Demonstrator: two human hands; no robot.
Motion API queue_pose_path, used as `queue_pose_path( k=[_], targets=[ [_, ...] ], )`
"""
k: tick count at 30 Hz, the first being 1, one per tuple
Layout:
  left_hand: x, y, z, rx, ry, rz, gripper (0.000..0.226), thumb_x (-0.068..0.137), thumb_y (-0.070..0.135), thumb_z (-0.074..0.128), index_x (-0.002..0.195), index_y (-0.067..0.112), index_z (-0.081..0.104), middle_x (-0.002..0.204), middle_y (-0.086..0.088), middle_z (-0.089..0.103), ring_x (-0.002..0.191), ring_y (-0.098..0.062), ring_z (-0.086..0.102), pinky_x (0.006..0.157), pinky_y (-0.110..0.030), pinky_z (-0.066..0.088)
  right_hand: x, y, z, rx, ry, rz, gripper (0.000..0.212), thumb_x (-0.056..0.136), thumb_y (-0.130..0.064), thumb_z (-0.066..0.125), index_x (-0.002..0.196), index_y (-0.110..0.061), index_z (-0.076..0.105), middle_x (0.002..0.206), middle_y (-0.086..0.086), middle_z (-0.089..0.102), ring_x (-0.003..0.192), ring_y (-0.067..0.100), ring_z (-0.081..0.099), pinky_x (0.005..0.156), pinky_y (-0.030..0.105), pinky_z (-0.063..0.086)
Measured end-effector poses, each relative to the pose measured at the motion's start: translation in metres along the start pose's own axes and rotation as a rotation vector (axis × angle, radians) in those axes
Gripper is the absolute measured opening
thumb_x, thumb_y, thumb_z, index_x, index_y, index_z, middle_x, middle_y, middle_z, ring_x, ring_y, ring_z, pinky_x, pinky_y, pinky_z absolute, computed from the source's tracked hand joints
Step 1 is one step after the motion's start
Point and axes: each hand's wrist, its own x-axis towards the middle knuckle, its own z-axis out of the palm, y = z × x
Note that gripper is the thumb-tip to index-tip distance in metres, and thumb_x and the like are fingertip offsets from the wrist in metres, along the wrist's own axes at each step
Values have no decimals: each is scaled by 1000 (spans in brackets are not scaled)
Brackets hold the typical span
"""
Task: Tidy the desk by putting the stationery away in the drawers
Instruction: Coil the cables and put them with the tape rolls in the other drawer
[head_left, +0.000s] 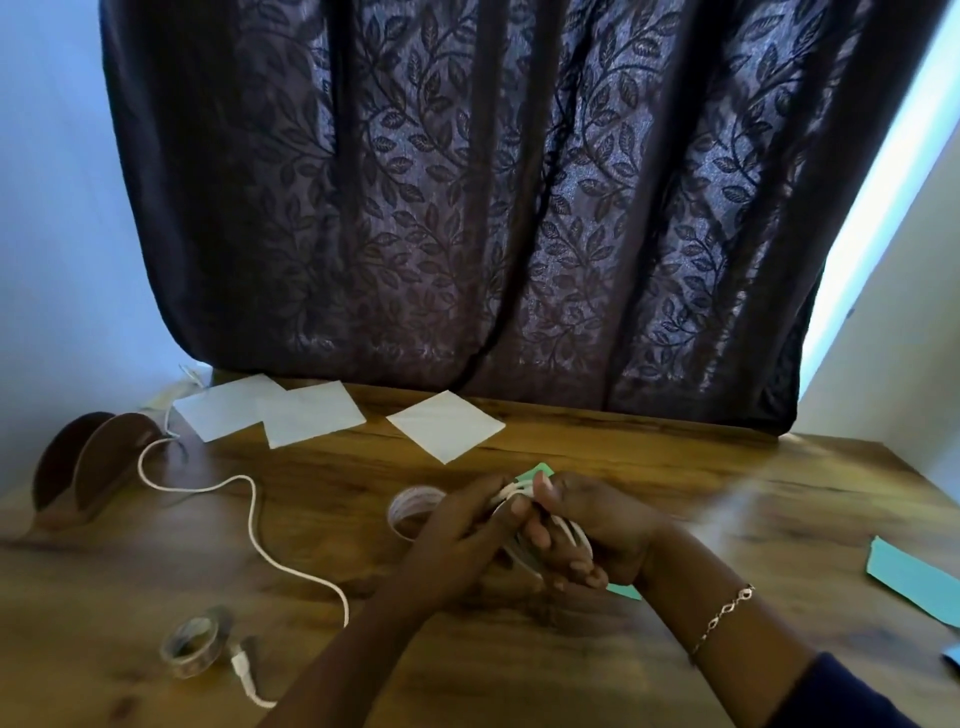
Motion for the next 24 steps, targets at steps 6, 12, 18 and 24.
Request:
queue_pose_path(
  k=[6, 12, 18, 24],
  targets=[
    [2, -7, 3, -265, 15, 37, 17, 81, 22, 48, 83, 14, 63, 70, 10, 70, 70, 1, 65, 63, -12, 50, -4, -4, 10, 57, 116, 71, 43, 77, -45, 64, 71, -2, 61, 49, 7, 63, 41, 14, 61, 53, 24, 54],
    [15, -27, -4, -186, 231, 77, 35, 79, 48, 62, 75, 13, 65, 62, 2, 66, 62, -12, 64, 56, -19, 50, 10, -1, 23, -416, 683, -88, 33, 68, -45, 59, 72, -13, 65, 55, -2, 64, 53, 13, 60, 62, 31, 51],
    [16, -26, -2, -118, 265, 82, 33, 78, 38, 54, 92, 9, 60, 76, 2, 66, 70, -11, 65, 57, -17, 51, 14, 15, 22, -715, 765, -250, 8, 87, -35, 51, 85, -28, 53, 62, -16, 58, 56, -5, 57, 51, 11, 41],
    [1, -31, 16, 434, 807, 350, 53, 84, 53, 53, 118, 14, 41, 112, 1, 45, 97, -4, 45, 76, -12, 42, 19, 35, 19, -658, 861, -273, 9, 96, -21, 44, 98, -17, 52, 81, -13, 54, 70, 2, 55, 53, 10, 44]
  ],
)
